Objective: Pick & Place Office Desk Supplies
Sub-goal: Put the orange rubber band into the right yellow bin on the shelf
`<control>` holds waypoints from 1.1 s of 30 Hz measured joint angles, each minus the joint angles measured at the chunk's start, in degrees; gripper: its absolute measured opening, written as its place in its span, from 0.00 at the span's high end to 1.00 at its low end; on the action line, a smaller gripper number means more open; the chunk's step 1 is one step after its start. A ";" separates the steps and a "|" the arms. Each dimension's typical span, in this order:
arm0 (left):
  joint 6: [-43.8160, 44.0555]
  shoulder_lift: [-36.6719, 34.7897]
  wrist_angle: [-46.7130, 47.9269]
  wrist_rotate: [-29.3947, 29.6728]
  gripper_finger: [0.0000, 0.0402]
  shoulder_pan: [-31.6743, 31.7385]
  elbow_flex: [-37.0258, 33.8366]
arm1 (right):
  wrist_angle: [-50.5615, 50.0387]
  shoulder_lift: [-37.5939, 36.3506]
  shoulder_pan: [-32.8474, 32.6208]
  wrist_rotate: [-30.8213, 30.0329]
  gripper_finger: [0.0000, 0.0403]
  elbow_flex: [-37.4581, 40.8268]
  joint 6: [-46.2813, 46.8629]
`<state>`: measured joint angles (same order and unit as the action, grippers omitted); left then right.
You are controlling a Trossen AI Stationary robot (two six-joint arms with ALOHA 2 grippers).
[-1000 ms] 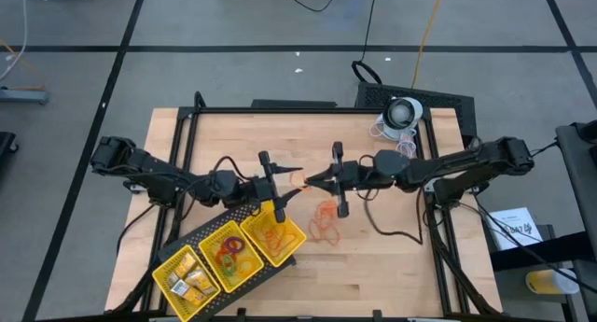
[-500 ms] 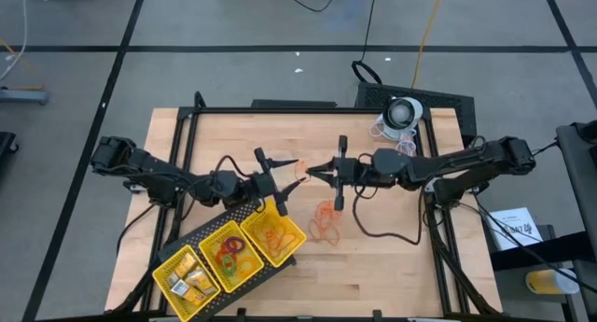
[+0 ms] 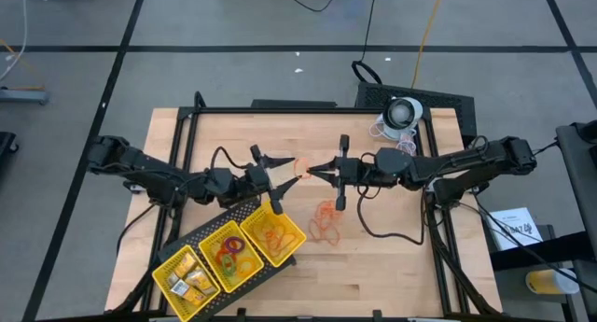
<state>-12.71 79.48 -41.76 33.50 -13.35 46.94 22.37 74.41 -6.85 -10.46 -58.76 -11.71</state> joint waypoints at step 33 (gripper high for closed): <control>6.84 -1.09 26.99 -4.83 0.30 3.06 7.39 | 3.98 4.92 0.92 3.08 1.00 0.02 3.08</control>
<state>-5.87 78.39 -14.78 28.67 -10.28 54.33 26.35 79.33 -5.93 -7.38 -58.74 -8.62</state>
